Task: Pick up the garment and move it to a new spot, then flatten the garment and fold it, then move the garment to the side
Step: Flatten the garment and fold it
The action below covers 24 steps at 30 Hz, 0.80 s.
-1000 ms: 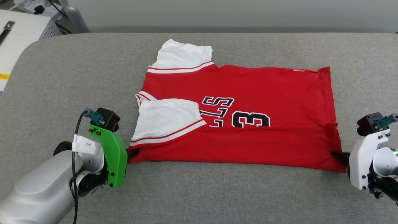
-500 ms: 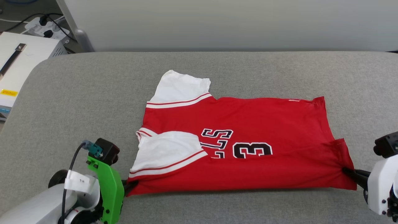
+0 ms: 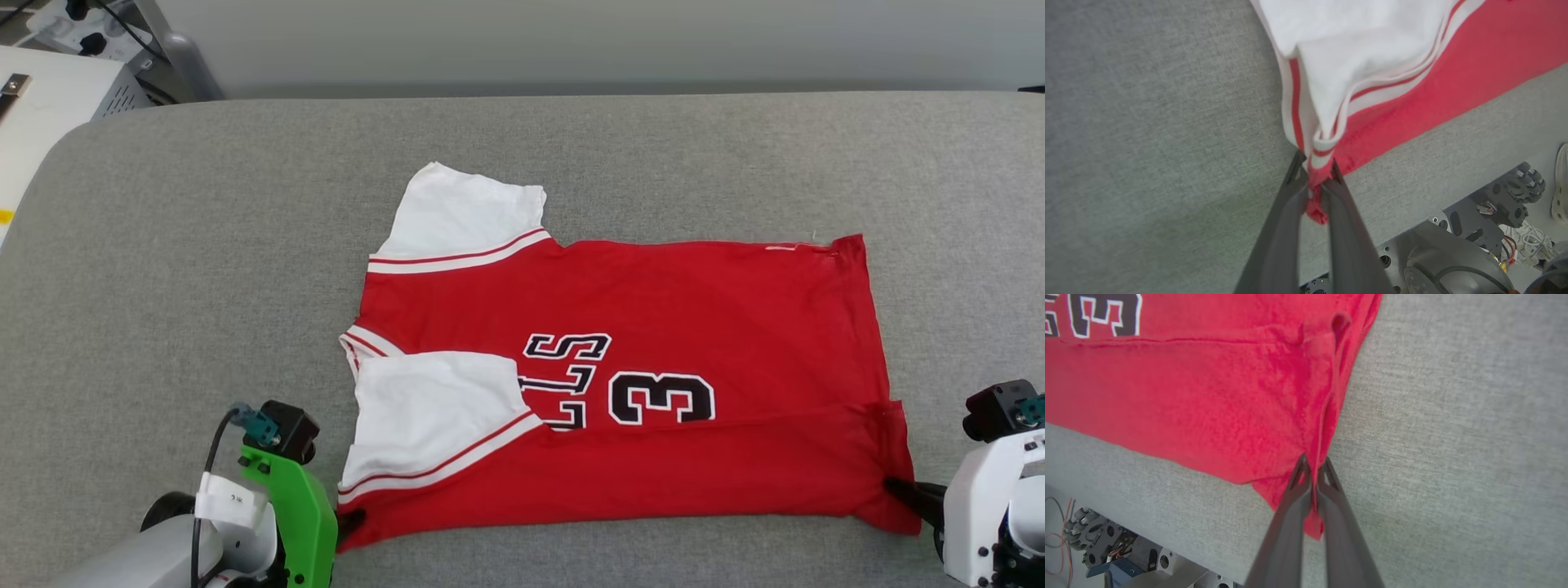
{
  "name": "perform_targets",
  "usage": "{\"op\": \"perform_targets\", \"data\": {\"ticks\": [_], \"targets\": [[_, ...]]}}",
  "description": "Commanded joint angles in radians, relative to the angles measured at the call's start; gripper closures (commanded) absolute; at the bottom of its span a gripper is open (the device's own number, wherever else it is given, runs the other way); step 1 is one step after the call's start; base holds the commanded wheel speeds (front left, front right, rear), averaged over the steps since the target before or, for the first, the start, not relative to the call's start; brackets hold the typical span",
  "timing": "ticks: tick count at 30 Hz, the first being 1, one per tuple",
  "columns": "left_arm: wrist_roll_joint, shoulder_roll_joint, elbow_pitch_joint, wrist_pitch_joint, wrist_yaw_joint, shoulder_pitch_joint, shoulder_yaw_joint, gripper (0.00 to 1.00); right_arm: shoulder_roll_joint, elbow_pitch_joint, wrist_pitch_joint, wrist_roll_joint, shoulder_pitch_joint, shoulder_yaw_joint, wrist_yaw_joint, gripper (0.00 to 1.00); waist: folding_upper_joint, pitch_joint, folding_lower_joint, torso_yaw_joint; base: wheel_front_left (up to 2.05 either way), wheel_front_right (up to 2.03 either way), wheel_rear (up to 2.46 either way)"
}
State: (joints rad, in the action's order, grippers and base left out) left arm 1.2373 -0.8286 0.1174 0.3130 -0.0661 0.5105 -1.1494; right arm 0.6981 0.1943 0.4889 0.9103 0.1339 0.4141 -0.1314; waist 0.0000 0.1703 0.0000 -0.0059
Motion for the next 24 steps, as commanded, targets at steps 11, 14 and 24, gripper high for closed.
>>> {"op": "perform_targets", "data": {"ticks": [11, 14, 24], "targets": [[0.003, 0.03, 0.122, -0.086, 0.044, -0.015, 0.028, 0.0, -0.059, 0.072, -0.115, -0.023, 0.013, -0.007, 0.001, 0.0, 0.0, -0.023, 0.0, 0.006, 0.0, 0.0, 0.0], [0.006, 0.001, 0.095, -0.115, 0.037, -0.002, 0.057, 0.0, -0.058, 0.052, -0.18, -0.044, 0.008, -0.02, 0.001, 0.0, 0.0, -0.041, 0.0, 0.008, 0.0, 0.0, 0.0], [-0.081, -0.072, -0.002, -0.219, -0.031, 0.145, 0.17, 0.0, -0.138, -0.024, -0.456, -0.226, 0.04, -0.191, 0.001, 0.0, 0.0, -0.028, 0.0, -0.009, 0.0, 0.0, 0.0]]}}
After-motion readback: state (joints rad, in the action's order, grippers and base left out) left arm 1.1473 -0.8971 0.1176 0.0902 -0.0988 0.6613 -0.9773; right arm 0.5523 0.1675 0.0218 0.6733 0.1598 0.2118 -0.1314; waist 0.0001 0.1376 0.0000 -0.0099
